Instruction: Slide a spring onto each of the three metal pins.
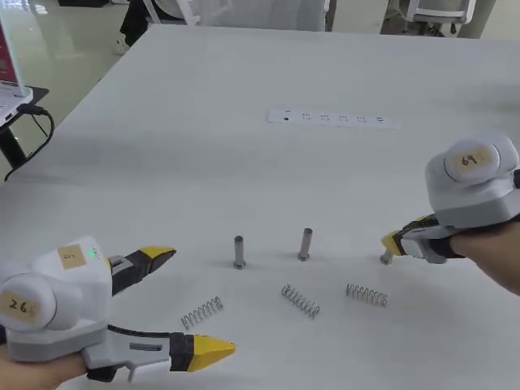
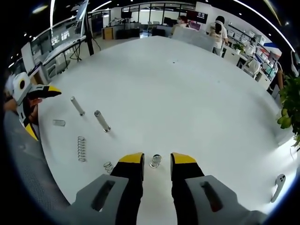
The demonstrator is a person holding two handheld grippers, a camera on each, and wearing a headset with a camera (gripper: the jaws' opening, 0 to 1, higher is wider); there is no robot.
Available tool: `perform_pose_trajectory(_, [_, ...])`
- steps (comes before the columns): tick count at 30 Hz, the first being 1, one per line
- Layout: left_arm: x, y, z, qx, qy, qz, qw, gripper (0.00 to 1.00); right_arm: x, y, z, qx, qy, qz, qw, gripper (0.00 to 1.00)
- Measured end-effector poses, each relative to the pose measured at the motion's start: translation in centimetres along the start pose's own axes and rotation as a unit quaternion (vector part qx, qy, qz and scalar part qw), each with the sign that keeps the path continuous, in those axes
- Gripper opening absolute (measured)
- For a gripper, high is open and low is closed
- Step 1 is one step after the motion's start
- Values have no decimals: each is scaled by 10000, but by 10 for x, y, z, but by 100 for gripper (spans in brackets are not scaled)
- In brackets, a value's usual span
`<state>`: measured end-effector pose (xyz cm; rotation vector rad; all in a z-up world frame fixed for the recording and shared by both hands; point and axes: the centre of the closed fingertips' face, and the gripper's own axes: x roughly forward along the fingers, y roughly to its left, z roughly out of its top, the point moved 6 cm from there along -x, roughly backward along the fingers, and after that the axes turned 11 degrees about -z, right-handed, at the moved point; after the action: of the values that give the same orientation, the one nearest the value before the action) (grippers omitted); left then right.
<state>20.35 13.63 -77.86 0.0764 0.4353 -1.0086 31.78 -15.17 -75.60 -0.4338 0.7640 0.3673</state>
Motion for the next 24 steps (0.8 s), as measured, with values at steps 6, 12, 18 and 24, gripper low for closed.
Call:
perform_pose_trajectory(6, [-1, 1, -9, -42, 113, -24, 9999, 79, -11, -7, 10, 29, -325, -175, 9993, 22])
perform_pose_trajectory(12, [-2, 1, -18, -78, 236, -49, 9997, 62, -28, -9, 26, -61, -793, -319, 9963, 27])
perform_pose_trajectory(18, [-3, 1, -25, -95, 344, -50, 9994, 50, -48, -7, 38, -63, -1114, -272, 9934, 30])
perform_pose_trajectory(24, [-5, 3, -30, -83, 436, -19, 9990, 39, -64, -5, 41, 59, -1411, -42, 9900, 38])
